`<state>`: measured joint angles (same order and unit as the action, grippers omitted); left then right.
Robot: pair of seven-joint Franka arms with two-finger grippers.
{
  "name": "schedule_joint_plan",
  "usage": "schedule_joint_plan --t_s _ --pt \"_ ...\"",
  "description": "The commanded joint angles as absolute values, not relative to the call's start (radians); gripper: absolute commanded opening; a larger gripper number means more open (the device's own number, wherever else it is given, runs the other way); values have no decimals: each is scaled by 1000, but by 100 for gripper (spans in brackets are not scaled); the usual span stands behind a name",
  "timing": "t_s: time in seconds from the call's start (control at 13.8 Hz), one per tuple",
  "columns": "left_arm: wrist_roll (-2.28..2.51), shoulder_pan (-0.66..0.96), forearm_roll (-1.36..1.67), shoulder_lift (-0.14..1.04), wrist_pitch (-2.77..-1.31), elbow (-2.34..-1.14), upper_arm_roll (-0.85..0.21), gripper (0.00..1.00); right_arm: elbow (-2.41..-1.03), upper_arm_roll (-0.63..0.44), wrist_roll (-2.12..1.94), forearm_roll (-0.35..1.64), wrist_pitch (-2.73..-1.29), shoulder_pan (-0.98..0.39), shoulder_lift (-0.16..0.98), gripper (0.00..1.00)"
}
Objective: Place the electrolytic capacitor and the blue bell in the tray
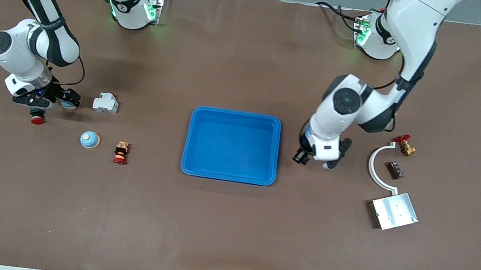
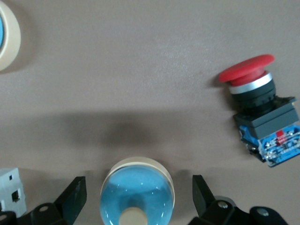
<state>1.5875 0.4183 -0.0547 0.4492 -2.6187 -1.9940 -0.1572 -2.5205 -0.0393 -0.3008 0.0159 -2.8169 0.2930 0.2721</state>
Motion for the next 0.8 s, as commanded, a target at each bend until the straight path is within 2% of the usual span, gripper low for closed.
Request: schedule_joint_plan --t_s 0.0,0.29,0.36,0.43,0.51,0.58,0.65,0.72 --pt "1719 506 -74 489 -2585 -1919 -149 0 -2537 -26 -311 11 -2833 321 268 100" --pt "1831 592 -75 551 -2583 -1916 -146 0 -2537 -26 -311 12 -2829 321 268 100" --pt "1856 609 -75 569 -2585 -1913 -146 0 -2537 -26 -316 12 -2827 321 268 84" --pt "1871 629 -75 583 -2585 -1911 -144 0 -2536 -26 -331 11 -2824 321 268 48" --pt "1876 632 -75 586 -2585 -1913 -141 0 -2536 -26 -333 11 -2823 321 268 19" --pt "1878 632 -75 592 -2585 -1913 -143 1 -2536 -26 -333 11 -2823 319 268 0" --pt "1878 632 -75 594 -2583 -1911 -143 15 -2536 -25 -331 11 -2823 318 267 0" --pt "1878 632 -74 595 -2585 -1911 -141 35 -2534 -23 -327 11 -2819 318 262 0"
